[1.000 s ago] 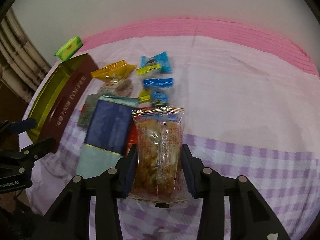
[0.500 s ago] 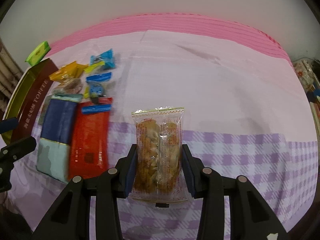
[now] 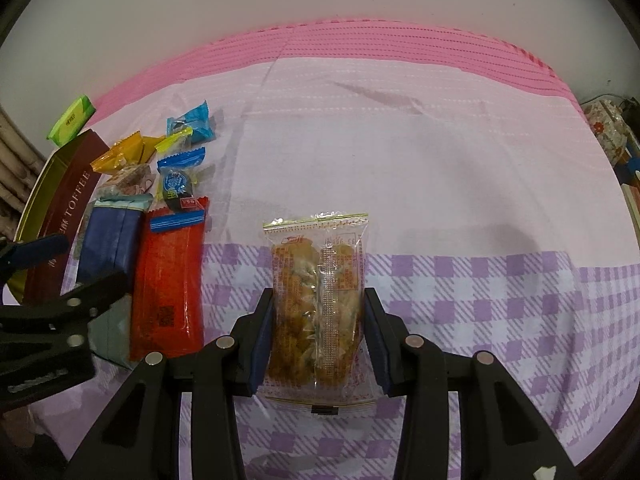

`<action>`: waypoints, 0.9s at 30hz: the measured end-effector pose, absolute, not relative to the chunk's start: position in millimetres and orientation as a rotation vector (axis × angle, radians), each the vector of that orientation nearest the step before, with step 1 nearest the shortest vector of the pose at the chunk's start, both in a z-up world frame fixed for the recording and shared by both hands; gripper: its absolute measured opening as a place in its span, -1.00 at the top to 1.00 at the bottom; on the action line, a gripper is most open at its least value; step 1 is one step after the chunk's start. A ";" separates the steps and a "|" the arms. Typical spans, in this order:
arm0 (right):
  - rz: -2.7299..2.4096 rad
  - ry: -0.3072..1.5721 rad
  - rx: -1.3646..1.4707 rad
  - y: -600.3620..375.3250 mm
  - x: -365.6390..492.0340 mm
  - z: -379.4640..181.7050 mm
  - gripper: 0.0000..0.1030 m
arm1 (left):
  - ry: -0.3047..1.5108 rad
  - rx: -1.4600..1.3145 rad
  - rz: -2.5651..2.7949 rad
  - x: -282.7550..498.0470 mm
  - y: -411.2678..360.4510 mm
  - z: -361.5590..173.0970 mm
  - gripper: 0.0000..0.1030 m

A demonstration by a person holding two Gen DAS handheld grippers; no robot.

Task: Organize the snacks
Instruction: 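Grasp the clear peanut brittle bag with the right tool and lift it, then grasp the navy-and-mint packet with the left tool while the right tool holds the brittle bag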

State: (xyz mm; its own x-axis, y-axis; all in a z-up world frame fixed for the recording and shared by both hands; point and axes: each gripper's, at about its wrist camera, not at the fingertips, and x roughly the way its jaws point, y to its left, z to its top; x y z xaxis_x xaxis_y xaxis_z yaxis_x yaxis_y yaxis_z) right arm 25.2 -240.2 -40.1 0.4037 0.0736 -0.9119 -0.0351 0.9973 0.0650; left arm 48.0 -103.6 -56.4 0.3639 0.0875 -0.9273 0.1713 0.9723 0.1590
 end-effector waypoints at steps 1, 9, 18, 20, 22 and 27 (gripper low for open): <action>0.070 1.153 0.038 -240.7 24.7 -39.8 0.24 | 1.206 0.250 -0.050 49.3 -103.3 -59.0 -0.60; 0.072 1.153 0.048 -241.1 24.7 -39.3 0.23 | 1.241 0.220 -0.096 46.8 -84.8 -69.7 -0.25; 0.071 1.150 0.049 -240.7 24.6 -38.9 0.23 | 1.261 0.174 -0.135 38.7 -60.9 -74.5 0.03; 0.072 1.150 0.049 -240.9 24.6 -39.0 0.23 | 1.259 0.166 -0.145 35.8 -56.7 -73.3 0.03; 0.071 1.150 0.051 -241.0 24.7 -38.9 0.23 | 1.257 0.161 -0.153 33.7 -53.4 -70.7 0.03; 0.070 1.150 0.046 -240.3 24.6 -39.0 0.23 | 1.254 0.119 -0.180 26.1 -40.3 -61.4 0.03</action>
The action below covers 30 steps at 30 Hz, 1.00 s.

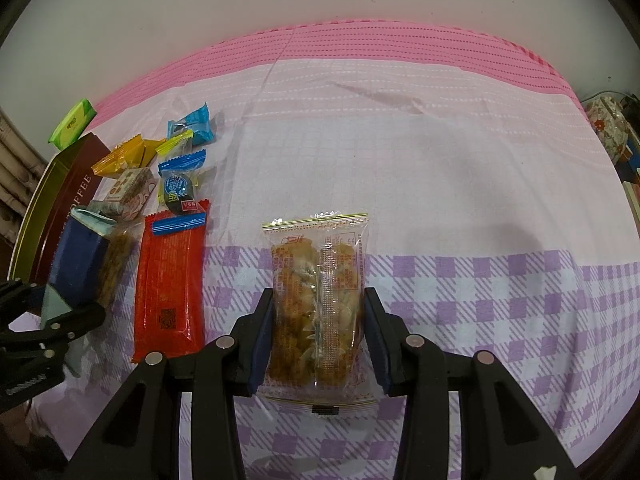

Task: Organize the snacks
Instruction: 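Grasp the navy-and-mint packet with the left tool while the right tool holds the brittle bag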

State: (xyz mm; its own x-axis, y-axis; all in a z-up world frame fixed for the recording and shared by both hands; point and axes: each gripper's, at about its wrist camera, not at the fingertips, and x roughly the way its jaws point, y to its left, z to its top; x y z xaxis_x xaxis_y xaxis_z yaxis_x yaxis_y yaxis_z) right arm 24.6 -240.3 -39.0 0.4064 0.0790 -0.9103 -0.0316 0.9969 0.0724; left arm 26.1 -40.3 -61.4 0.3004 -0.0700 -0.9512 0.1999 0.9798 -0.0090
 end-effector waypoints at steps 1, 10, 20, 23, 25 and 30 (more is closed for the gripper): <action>0.071 1.150 0.046 -240.6 24.6 -39.1 0.23 | 1.252 0.112 -0.184 27.1 -38.4 -60.0 0.03; 0.069 1.150 0.041 -240.0 25.3 -39.9 0.23 | 1.240 0.022 -0.198 23.8 -13.9 -30.1 0.03; 0.072 1.157 0.042 -241.0 26.7 -41.2 0.22 | 1.167 -0.004 -0.053 42.9 47.3 -4.4 0.03; 0.067 1.160 0.030 -238.3 27.2 -41.5 0.22 | 1.160 0.004 0.012 46.5 72.7 -6.0 0.03; 0.063 1.164 0.024 -236.3 27.9 -41.8 0.22 | 1.162 0.024 0.066 49.2 91.3 -10.1 0.03; 0.052 1.180 0.004 -230.2 31.6 -42.5 0.22 | 1.188 0.057 0.158 52.0 133.9 -25.3 0.03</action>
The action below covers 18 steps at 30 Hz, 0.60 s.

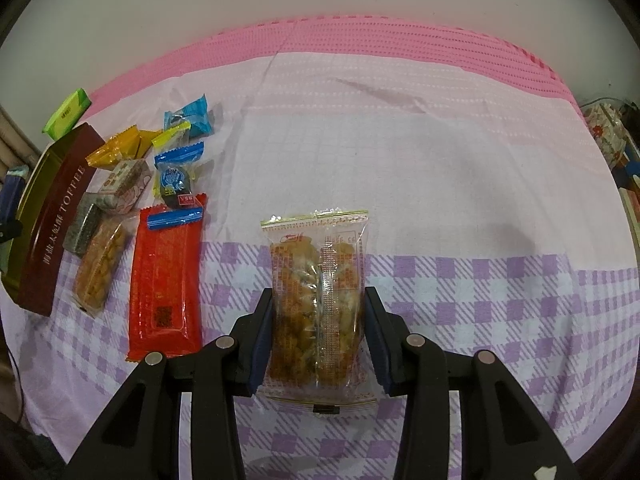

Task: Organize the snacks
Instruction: 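Grasp the navy-and-mint packet with the left tool while the right tool holds the brittle bag, then carry the navy packet into the gold tin and open the left tool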

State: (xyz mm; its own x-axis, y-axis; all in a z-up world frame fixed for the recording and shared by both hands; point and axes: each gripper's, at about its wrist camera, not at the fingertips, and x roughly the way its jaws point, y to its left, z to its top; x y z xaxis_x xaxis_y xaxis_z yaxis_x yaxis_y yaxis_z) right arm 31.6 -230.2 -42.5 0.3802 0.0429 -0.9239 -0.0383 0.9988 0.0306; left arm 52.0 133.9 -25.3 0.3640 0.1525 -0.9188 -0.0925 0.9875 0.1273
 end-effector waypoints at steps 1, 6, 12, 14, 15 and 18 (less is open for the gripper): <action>0.049 1.183 -0.001 -229.0 32.2 -42.8 0.22 | 1.196 0.059 0.174 52.1 142.5 -29.0 0.03; 0.031 1.202 -0.038 -220.1 36.9 -44.8 0.22 | 1.234 0.089 0.199 50.3 166.5 -44.9 0.03; 0.008 1.221 -0.040 -216.0 42.8 -44.5 0.20 | 1.264 0.130 0.193 51.5 178.8 -61.4 0.03; 0.006 1.228 -0.046 -214.0 46.5 -45.1 0.19 | 1.272 0.135 0.187 50.4 178.6 -63.9 0.03; 0.005 1.232 -0.048 -212.9 46.8 -45.2 0.19 | 1.277 0.138 0.183 49.7 179.4 -66.1 0.03; -0.002 1.239 -0.044 -214.6 47.2 -43.9 0.19 | 1.287 0.148 0.186 48.2 178.8 -71.2 0.03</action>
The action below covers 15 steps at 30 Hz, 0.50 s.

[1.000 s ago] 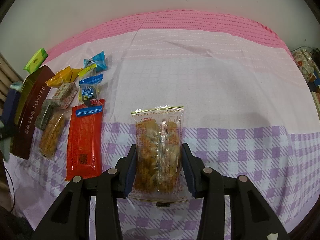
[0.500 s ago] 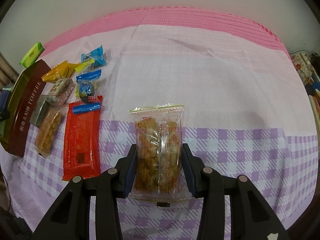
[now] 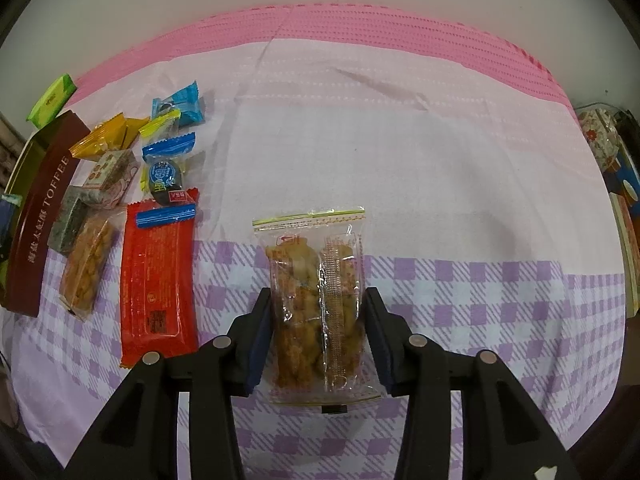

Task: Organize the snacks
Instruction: 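Carry the navy packet into the gold tin and open the left tool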

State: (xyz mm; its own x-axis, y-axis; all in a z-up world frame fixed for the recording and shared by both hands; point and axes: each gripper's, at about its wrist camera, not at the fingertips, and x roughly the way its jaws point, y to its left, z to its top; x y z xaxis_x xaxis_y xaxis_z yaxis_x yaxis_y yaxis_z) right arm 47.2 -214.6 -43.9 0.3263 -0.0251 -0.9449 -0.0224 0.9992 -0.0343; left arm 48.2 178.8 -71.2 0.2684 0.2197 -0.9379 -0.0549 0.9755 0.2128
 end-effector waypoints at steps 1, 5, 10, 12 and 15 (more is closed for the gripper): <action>-0.004 1.240 -0.042 -214.7 48.0 -44.5 0.19 | 1.291 0.151 0.188 47.9 177.8 -72.2 0.03; -0.020 1.236 -0.033 -213.9 49.0 -45.7 0.19 | 1.295 0.135 0.190 45.2 179.8 -76.9 0.03; -0.022 1.238 -0.037 -212.5 50.0 -45.8 0.27 | 1.304 0.093 0.204 45.8 182.0 -76.3 0.03; -0.033 1.240 -0.032 -213.4 50.2 -45.7 0.28 | 1.306 0.081 0.210 46.0 182.3 -75.9 0.03; -0.049 1.237 -0.038 -212.0 49.3 -44.3 0.28 | 1.305 0.068 0.206 45.7 182.7 -75.2 0.01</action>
State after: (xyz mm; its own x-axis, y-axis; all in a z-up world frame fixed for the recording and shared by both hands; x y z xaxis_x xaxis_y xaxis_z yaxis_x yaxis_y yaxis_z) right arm 49.3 -212.0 -44.3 0.3264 -0.0578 -0.9435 0.0167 0.9983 -0.0554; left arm 45.7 182.7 -75.2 0.2474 0.1893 -0.9502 -0.1124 0.9797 0.1659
